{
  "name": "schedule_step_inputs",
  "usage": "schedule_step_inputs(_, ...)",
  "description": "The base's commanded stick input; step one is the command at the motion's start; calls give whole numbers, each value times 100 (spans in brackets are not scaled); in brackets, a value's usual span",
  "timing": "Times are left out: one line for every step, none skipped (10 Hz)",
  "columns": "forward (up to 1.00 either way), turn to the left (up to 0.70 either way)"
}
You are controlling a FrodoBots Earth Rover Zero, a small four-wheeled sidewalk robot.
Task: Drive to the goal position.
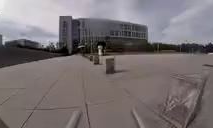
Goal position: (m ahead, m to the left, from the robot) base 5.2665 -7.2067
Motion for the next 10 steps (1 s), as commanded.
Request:
schedule_step_inputs(100,-27)
schedule_step_inputs(100,-27)
schedule_step_inputs(100,-27)
schedule_step_inputs(100,-27)
schedule_step_inputs(100,-27)
schedule_step_inputs(100,-27)
schedule_step_inputs(100,-27)
schedule_step_inputs(100,-27)
schedule_step_inputs(100,-27)
schedule_step_inputs(100,-27)
